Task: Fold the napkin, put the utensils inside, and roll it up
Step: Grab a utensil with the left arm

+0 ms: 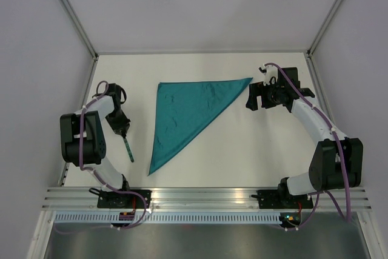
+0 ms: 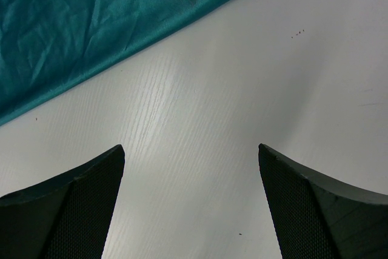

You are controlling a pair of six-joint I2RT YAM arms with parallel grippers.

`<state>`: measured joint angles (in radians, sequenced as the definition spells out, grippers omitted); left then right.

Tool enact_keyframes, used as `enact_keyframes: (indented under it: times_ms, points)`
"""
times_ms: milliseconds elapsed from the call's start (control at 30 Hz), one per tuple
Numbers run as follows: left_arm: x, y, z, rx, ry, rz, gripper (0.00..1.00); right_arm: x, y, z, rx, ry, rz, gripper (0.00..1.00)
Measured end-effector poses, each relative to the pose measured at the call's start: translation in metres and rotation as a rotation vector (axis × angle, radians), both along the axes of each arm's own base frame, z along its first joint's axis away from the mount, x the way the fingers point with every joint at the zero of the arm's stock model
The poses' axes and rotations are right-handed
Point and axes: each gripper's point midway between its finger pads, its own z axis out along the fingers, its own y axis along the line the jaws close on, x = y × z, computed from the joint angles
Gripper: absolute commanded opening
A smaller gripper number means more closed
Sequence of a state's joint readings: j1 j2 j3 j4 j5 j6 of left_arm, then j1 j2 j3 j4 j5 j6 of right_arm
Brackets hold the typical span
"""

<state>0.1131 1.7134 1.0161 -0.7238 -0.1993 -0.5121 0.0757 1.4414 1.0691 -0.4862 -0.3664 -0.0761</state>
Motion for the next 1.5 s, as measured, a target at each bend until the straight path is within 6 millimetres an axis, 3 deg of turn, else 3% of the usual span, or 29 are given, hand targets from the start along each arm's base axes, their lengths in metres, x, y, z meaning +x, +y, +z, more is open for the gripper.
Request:
enact_keyframes:
  times_ms: [167, 300, 467, 767, 933, 1133, 1367, 1500]
  points:
    - [0.005, -0.005, 0.0, -0.017, -0.007, -0.005, 0.32, 0.0, 0.0, -0.001, -0.002, 0.002, -0.001, 0.96]
    - [0.009, -0.009, 0.001, -0.029, -0.02, -0.005, 0.43, 0.0, 0.0, -0.003, -0.003, 0.01, -0.001, 0.96]
    - [0.015, -0.018, 0.002, -0.051, -0.065, -0.001, 0.51, 0.0, -0.001, -0.004, -0.006, 0.011, -0.004, 0.96]
    - [-0.025, -0.03, 0.001, -0.058, -0.08, 0.048, 0.51, 0.001, -0.002, -0.005, -0.009, 0.012, -0.006, 0.96]
    - [-0.031, -0.032, 0.0, -0.061, -0.089, 0.066, 0.5, 0.001, -0.004, -0.005, -0.019, 0.011, -0.014, 0.95]
    - [-0.029, -0.035, 0.0, -0.065, -0.094, 0.068, 0.34, 0.002, -0.005, -0.006, -0.026, 0.009, -0.016, 0.96]
    - [-0.024, -0.037, -0.001, -0.068, -0.09, 0.06, 0.02, 0.002, -0.005, -0.007, -0.03, 0.01, -0.015, 0.95]
    - [-0.023, -0.036, 0.0, -0.061, -0.076, 0.043, 0.02, 0.002, -0.005, -0.007, -0.03, 0.012, -0.015, 0.95]
